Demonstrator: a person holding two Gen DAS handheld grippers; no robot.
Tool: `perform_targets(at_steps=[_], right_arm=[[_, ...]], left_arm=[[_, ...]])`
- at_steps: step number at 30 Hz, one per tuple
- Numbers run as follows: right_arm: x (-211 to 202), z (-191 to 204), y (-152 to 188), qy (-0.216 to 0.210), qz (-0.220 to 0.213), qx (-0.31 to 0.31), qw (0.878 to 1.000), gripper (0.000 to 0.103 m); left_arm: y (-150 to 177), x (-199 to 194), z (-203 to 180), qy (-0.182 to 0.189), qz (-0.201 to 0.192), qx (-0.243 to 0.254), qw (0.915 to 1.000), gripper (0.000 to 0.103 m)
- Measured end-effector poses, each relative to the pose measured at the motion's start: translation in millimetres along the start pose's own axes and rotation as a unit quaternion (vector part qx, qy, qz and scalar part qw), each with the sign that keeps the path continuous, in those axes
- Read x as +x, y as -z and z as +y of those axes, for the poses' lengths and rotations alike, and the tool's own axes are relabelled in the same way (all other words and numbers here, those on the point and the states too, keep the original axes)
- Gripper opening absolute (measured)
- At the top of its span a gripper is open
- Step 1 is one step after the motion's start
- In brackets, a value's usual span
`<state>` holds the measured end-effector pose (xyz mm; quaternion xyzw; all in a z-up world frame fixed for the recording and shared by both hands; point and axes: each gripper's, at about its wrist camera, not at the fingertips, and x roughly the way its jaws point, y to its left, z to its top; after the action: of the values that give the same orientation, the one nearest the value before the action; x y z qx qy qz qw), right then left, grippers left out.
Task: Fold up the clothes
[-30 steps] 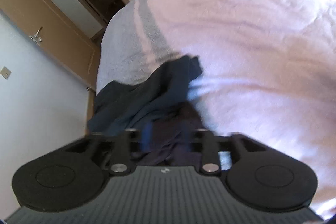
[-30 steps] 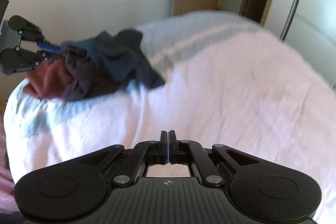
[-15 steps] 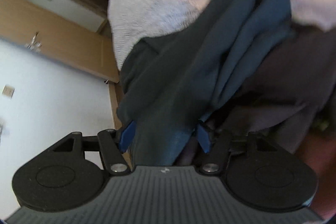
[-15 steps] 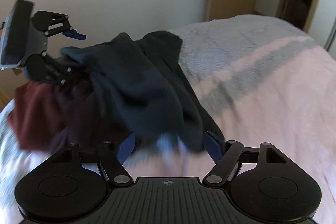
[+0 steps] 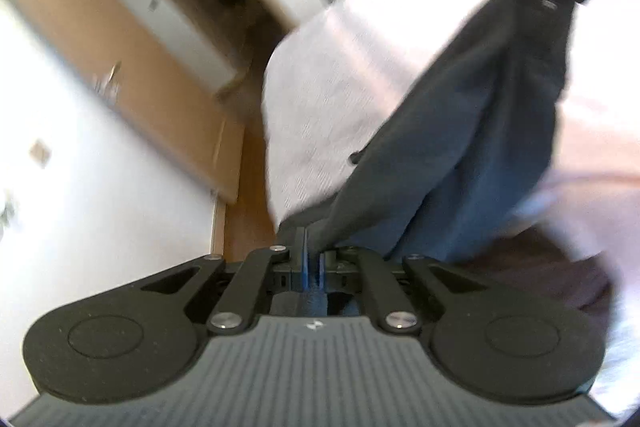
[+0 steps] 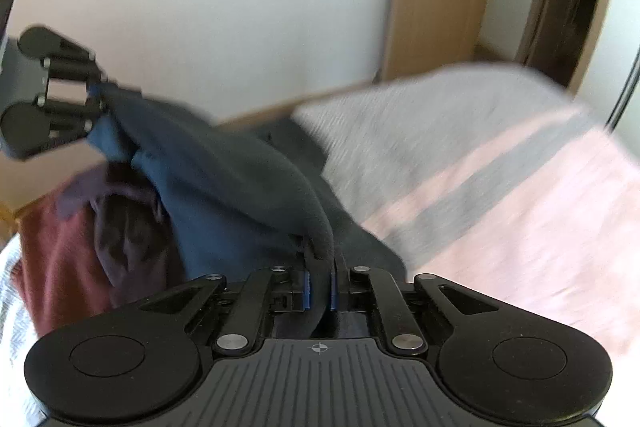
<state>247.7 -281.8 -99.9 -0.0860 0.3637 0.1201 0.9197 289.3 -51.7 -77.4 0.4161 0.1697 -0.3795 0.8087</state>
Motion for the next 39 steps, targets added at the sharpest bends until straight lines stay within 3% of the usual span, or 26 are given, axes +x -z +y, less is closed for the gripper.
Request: perform_targets(at_steps=[4,8,13,16,18,20,21,23,24,27,32,34,37,39], right_arm=[[-110,-16,34,0.053,-0.027,-0.027,0.998,0.006],[-222,-28,117,0.112,-0.021,-0.016,0.993,0.006],[-344,-47,259,0.171,0.017,0.026,0.985,0.007],[-387,-59,347,0.188,0.085,0.071,0.976,0.007],[-407,-67,400,0.191,0.143,0.107,0.965,0.010],[-422,-68,441,0.201,0.188,0.146,0.950,0.018],[-430,-65,451,0.207,0.188,0.161,0.946,0.026],[-445,-59,465,0.217,0.176,0.194,0.940,0.042],[-446,-56,463,0.215,0.167,0.207,0.940,0.052],[-432,-38,443,0.186,0.136,0.239,0.943,0.054],[-349,8,377,0.086,0.107,0.206,0.969,0.056],[-306,25,355,0.052,0.102,0.196,0.974,0.064],[-227,47,329,0.011,0.115,0.173,0.978,0.065],[-179,54,318,0.010,0.139,0.162,0.977,0.065]], left_arm=[[-46,-93,-78,0.067,-0.045,0.022,0.9965,0.003],[-79,-185,-196,0.159,-0.066,0.050,0.9838,0.003],[-111,-258,-358,0.308,-0.053,0.037,0.9492,0.003],[-125,-268,-434,0.398,-0.008,0.026,0.9171,0.005],[-130,-274,-461,0.416,0.007,0.047,0.9083,0.010],[-125,-276,-463,0.416,0.022,0.057,0.9074,0.019],[-117,-272,-456,0.408,0.027,0.060,0.9107,0.024],[-103,-256,-435,0.379,0.035,0.071,0.9222,0.040],[-98,-243,-424,0.357,0.039,0.082,0.9297,0.042],[-85,-204,-395,0.300,0.069,0.088,0.9475,0.043],[-52,-164,-330,0.254,0.093,0.075,0.9598,0.044],[-37,-152,-308,0.240,0.099,0.072,0.9631,0.044],[-13,-142,-282,0.244,0.109,0.062,0.9617,0.045],[4,-134,-267,0.247,0.113,0.055,0.9608,0.045]])
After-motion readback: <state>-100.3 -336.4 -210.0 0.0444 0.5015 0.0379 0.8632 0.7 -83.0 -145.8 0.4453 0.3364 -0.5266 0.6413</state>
